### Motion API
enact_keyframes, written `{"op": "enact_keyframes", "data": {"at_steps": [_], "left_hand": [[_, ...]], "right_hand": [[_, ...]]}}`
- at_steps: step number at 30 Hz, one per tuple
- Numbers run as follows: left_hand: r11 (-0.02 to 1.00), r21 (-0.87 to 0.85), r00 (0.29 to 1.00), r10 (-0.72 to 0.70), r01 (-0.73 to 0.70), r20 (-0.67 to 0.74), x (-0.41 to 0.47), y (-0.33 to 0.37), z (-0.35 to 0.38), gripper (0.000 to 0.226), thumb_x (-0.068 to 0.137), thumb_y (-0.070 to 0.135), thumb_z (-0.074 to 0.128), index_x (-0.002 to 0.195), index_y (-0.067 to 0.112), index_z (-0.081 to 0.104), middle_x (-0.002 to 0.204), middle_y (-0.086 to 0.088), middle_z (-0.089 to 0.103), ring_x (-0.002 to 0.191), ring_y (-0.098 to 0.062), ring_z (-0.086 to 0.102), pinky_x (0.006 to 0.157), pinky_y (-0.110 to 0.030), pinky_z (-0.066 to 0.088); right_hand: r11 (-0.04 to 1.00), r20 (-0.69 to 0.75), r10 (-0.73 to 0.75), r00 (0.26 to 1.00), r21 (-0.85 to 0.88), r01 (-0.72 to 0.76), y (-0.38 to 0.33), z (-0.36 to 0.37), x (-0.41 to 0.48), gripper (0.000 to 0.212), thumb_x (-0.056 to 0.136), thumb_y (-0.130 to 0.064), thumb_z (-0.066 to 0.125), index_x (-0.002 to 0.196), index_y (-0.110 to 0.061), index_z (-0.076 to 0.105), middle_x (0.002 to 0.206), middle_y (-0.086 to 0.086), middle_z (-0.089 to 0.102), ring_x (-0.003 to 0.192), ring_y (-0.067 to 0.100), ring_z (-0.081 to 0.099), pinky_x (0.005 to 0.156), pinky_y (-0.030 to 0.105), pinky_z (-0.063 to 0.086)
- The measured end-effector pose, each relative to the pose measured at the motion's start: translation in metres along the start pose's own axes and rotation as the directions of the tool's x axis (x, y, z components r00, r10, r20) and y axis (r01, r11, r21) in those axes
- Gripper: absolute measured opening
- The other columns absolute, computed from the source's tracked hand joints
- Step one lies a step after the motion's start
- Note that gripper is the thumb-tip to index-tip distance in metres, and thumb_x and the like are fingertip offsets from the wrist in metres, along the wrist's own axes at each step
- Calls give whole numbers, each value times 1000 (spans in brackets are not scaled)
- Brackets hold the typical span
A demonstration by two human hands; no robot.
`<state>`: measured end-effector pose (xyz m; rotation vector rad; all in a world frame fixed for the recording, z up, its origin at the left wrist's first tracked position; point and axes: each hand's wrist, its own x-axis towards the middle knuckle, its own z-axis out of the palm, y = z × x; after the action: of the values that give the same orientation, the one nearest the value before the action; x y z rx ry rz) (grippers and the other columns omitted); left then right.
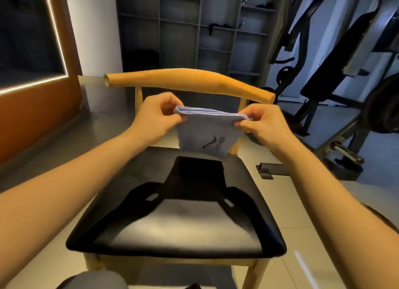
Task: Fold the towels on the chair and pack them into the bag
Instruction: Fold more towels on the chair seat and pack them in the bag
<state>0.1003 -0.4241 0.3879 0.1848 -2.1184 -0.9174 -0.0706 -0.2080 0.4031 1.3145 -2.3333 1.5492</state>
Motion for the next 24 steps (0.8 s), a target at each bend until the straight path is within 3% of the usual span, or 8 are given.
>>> {"op": "enact_keyframes", "data": {"at_steps": [2,5,9,13,16,24], "left_hand": [[997,70,984,-5,-8,178,-42,-16,4,10,87,8,78,93,13,71,91,3,73,88,-12,70,79,-19,57],[990,130,894,-105,53,435,-97,-40,13,15,82,12,83,84,19,69,85,8,71,82,-12,67,73,-18,52],[966,164,747,-259,201,612,-133,-54,25,17,81,14,86,84,14,70,87,1,73,83,-16,69,75,-26,57],[955,121,715,-284,271,638,-143,-53,23,11,83,25,84,85,17,77,83,-1,74,76,-14,67,72,-23,54],[949,108,727,-296,295,619,-147,-52,20,9,86,26,81,86,18,80,84,2,76,81,-15,70,76,-22,56],[915,76,768,-376,397,519,-158,-55,27,7,86,18,80,91,17,76,85,5,77,81,-13,73,69,-17,55]], "right_hand": [[997,147,68,987,-38,-64,27,11,-39,5,84,-7,79,86,-10,75,82,6,73,73,5,64,68,17,52],[975,366,219,904,-110,-192,63,30,-95,10,83,-9,81,85,-11,72,82,2,74,76,8,69,77,28,58],[966,492,258,832,-143,-216,84,39,-130,10,84,-10,80,87,-14,72,86,2,75,81,18,72,82,41,61],[970,517,238,822,-159,-181,89,38,-137,8,84,-16,82,87,-18,74,88,1,75,82,23,71,79,47,61],[978,515,201,833,-153,-142,93,40,-142,9,82,-25,84,84,-23,76,91,-2,73,83,21,69,79,47,59],[969,494,244,835,-151,-194,97,41,-143,12,87,-32,77,88,-21,76,86,-5,72,82,13,68,76,29,58]]}}
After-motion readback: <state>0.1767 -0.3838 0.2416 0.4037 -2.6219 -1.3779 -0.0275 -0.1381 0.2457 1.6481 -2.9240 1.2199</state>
